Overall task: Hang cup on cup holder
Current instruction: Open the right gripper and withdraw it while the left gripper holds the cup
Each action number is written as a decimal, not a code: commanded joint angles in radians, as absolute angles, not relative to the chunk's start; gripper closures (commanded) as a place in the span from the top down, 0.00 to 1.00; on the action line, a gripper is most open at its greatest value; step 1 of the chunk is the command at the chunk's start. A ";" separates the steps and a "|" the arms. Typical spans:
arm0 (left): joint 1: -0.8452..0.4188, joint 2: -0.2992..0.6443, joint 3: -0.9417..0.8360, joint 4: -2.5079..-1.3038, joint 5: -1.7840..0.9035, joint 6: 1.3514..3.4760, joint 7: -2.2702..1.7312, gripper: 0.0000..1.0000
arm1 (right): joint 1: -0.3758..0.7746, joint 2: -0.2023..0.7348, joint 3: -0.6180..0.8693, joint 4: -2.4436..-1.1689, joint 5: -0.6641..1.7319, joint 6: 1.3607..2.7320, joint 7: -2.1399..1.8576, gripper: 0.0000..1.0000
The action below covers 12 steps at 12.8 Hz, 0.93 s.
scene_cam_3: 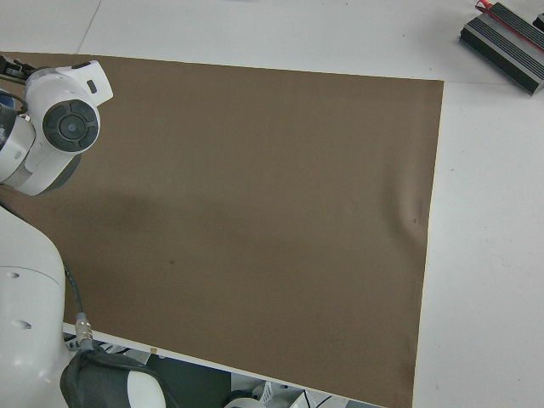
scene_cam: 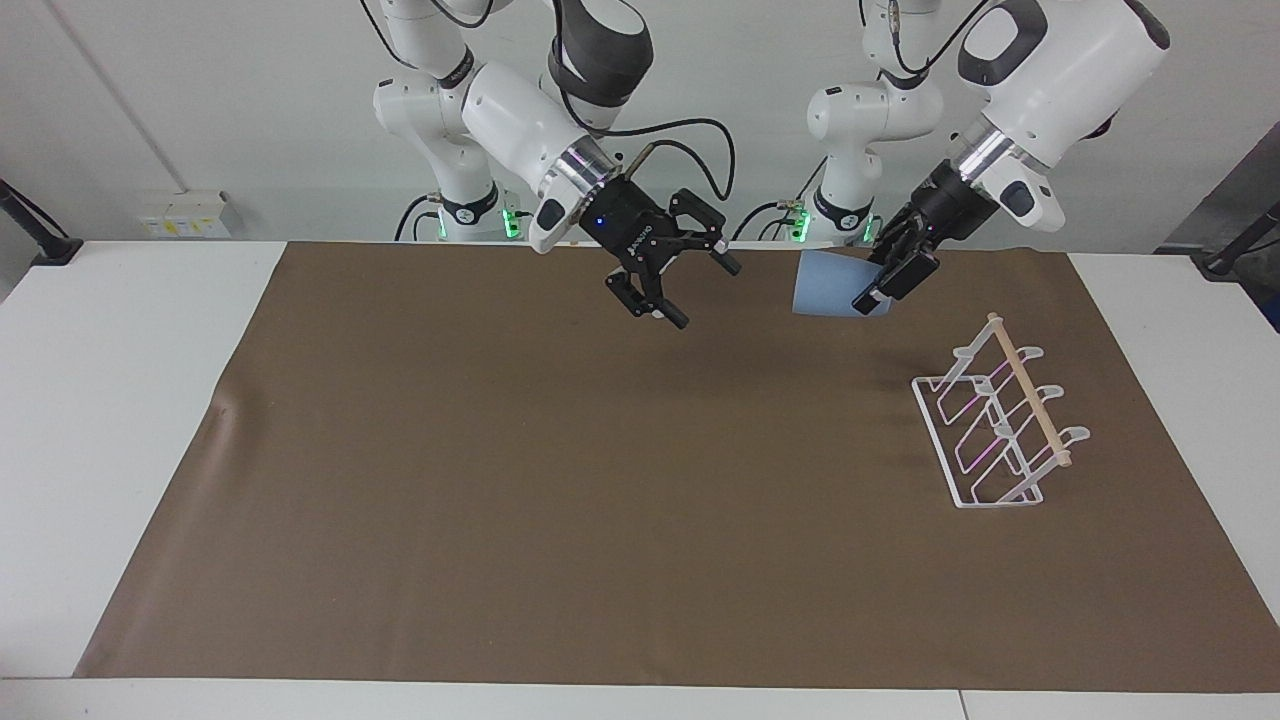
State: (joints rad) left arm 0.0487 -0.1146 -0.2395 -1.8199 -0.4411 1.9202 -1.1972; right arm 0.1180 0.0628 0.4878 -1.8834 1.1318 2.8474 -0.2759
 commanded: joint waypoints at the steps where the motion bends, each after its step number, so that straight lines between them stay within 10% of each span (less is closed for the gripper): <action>1: 0.044 -0.121 -0.239 -1.832 -0.261 1.980 -1.190 0.00 | 0.106 0.069 0.439 -1.902 0.940 2.846 -0.327 1.00; 4: 0.054 -0.117 -0.239 -1.847 -0.105 2.034 -1.148 0.00 | 0.106 0.069 0.326 -1.911 0.610 2.762 -0.380 1.00; 12: 0.127 -0.019 -0.233 -1.910 0.397 2.400 -1.109 0.00 | 0.104 0.012 -0.022 -1.715 0.238 1.992 -0.451 1.00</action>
